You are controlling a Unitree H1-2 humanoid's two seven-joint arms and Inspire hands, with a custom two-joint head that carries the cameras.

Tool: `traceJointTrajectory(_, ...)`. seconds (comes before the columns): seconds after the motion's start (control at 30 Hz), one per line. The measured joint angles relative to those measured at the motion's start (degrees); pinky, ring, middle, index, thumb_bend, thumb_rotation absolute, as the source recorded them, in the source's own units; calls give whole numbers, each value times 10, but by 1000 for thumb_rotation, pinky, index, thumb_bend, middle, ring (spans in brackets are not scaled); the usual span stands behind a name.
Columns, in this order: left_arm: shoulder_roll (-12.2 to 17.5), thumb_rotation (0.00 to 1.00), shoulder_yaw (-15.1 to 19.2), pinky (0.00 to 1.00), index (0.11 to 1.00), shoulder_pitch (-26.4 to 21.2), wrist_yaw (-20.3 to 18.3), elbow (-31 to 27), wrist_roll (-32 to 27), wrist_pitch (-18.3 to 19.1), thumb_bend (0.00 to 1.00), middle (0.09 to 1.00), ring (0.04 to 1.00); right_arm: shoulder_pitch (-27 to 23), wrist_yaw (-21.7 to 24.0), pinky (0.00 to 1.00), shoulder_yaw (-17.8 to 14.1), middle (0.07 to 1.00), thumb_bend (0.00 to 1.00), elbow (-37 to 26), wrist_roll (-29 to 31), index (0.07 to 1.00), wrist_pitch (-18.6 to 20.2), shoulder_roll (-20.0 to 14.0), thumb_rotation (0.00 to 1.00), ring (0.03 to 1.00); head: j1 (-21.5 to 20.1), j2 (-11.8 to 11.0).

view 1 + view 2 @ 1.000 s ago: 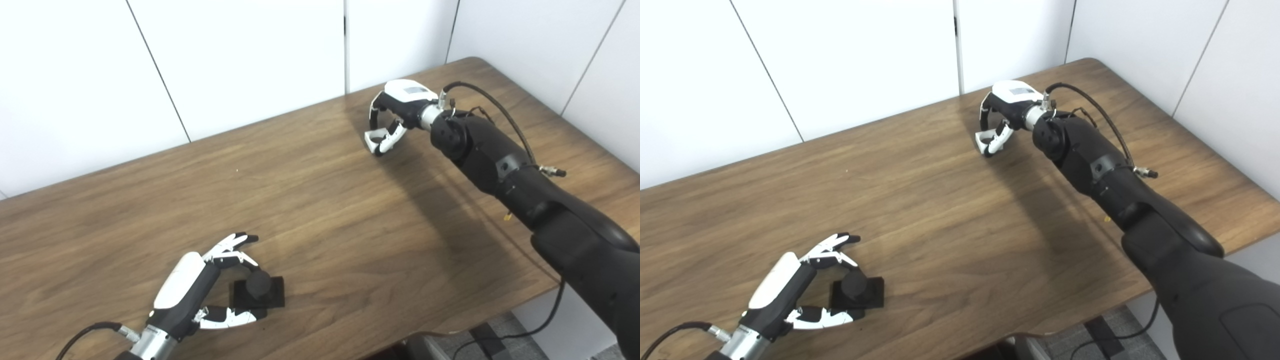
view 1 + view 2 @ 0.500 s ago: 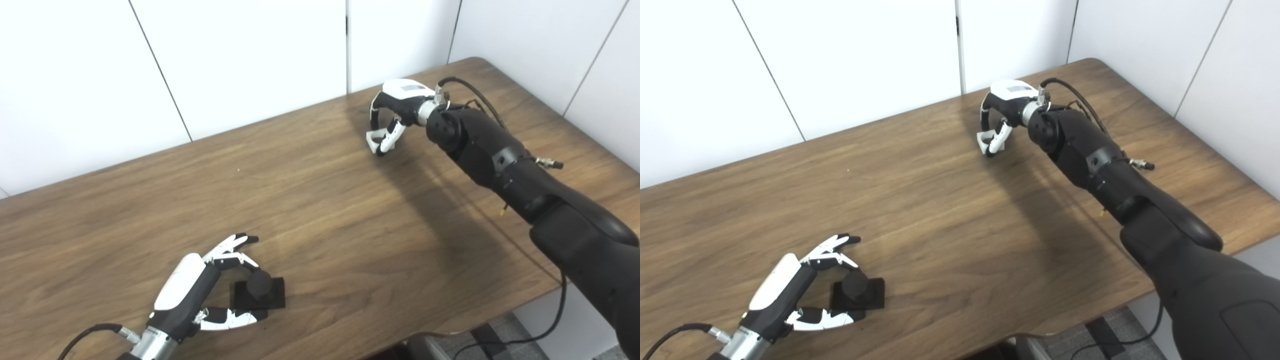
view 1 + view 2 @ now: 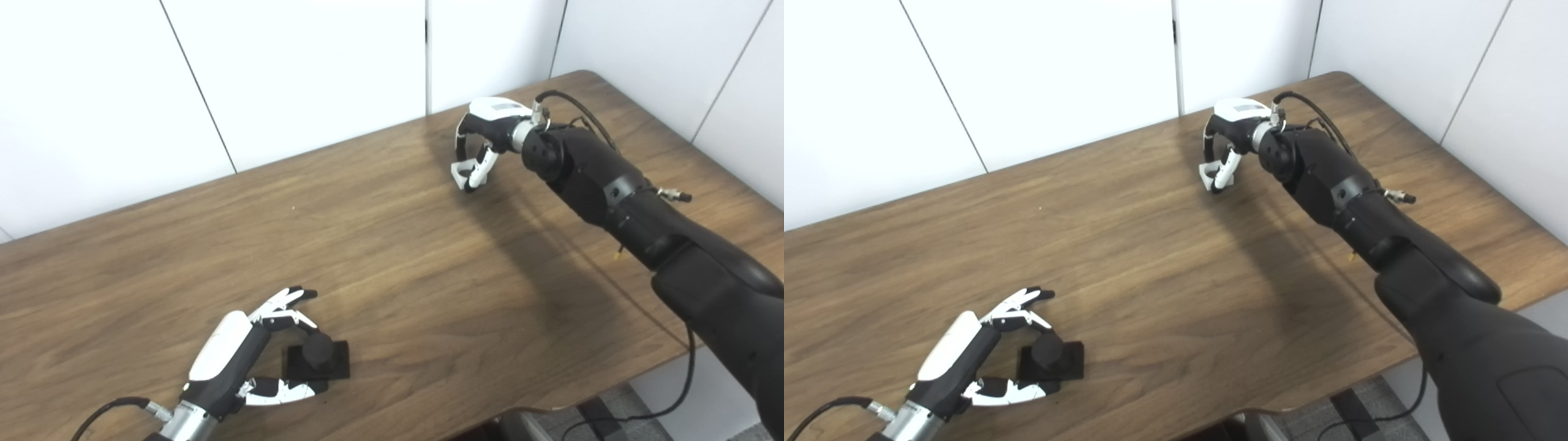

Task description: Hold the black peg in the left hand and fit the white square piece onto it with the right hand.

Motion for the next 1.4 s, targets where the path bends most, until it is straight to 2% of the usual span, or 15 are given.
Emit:
traceJointTrajectory(0.53, 0, 65, 0, 881, 492, 2, -1, -6, 3, 5, 522, 898, 943, -5, 24, 793, 2, 877, 523, -5, 1, 497, 24, -1, 149, 892, 1, 2)
traceJointTrajectory(0.57, 0, 65, 0, 872, 492, 2, -1, -6, 3, 5, 522, 894, 943, -5, 25, 800, 2, 894, 748, -5, 2, 654, 24, -1, 181, 907, 1, 2)
traceJointTrajectory(0.63, 0, 64, 0, 866, 492, 2, -1, -6, 3, 5, 522, 893, 944, -6, 31, 801, 2, 900, 811, -5, 3, 704, 29, -1, 188, 911, 1, 3)
traceJointTrajectory(0.73, 0, 65, 0, 862, 492, 2, -1, -6, 4, 3, 522, 895, 946, -6, 56, 805, 2, 903, 842, -6, 8, 740, 44, -5, 190, 911, 2, 3)
traceJointTrajectory(1.2, 0, 66, 1, 866, 492, 2, -1, -6, 6, 3, 522, 896, 946, -6, 66, 828, 3, 903, 865, -15, 9, 767, 56, -5, 187, 925, 3, 4)
traceJointTrajectory(1.3, 0, 67, 1, 866, 492, 2, -1, -6, 6, 3, 522, 894, 947, -6, 66, 839, 3, 903, 853, -15, 9, 757, 57, -5, 193, 923, 4, 5)
traceJointTrajectory(1.4, 0, 65, 1, 860, 492, 2, -1, -6, 6, 3, 522, 892, 945, -5, 65, 829, 3, 899, 840, -15, 9, 707, 51, -5, 199, 922, 4, 5)
